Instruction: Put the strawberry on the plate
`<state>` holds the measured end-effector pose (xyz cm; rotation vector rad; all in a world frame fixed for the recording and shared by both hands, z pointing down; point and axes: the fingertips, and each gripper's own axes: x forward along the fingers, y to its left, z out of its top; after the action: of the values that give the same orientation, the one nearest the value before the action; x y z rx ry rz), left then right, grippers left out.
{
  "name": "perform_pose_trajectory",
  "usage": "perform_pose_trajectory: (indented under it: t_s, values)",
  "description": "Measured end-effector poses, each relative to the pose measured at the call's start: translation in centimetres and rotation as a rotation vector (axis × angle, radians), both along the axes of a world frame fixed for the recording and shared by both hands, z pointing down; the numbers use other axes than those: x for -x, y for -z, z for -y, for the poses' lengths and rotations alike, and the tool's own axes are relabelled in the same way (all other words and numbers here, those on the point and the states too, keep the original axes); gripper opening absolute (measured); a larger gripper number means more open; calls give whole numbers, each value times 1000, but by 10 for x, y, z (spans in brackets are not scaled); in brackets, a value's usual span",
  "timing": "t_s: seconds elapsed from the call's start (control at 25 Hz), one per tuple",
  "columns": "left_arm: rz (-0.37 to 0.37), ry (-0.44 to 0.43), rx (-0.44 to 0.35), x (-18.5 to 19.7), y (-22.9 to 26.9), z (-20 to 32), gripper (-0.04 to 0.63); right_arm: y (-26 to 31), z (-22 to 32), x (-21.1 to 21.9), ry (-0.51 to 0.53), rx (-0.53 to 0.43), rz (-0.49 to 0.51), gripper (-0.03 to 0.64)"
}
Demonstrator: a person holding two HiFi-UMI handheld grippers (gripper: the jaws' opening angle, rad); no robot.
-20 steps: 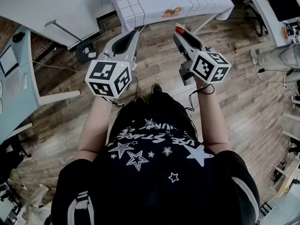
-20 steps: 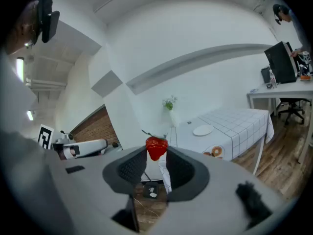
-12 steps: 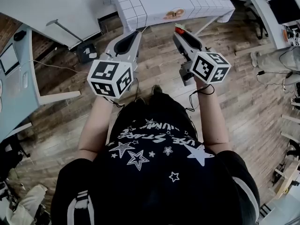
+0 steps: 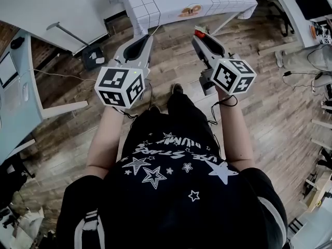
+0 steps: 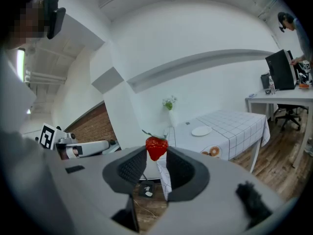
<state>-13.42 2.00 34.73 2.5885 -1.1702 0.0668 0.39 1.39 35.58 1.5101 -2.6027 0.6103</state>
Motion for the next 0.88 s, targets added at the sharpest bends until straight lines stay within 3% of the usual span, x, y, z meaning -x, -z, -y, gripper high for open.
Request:
perform_pose_trajectory:
  t_s: [0.36,0.56,0.88]
  values:
    - [11,21,6,-4,-1,20,9,-2,24,-18,-23,2,30,133]
    - [25,49,19,6,16,52,9,14,63,-13,-16,15,45,133]
    - [70,75,57,-61,-22,109,9,-18,139,-87,-2,27,77,133]
